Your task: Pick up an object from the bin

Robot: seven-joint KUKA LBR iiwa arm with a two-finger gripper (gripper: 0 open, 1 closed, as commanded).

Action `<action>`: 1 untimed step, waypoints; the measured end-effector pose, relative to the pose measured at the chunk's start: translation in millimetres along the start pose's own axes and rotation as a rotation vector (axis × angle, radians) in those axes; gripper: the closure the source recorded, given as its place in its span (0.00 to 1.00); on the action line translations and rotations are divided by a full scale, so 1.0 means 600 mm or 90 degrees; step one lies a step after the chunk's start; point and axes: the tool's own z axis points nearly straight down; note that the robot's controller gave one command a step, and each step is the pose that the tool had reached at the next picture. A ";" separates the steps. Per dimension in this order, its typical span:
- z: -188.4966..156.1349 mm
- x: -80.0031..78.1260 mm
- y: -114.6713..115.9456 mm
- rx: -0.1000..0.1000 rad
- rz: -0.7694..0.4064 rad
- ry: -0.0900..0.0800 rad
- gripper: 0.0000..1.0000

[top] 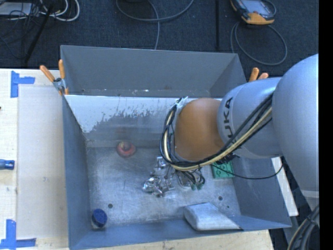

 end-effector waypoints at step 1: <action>0.000 0.037 -0.021 -0.001 -0.041 -0.005 1.00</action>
Offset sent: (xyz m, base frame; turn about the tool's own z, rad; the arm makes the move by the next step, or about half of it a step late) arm -0.0237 -0.0191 -0.0045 -0.0644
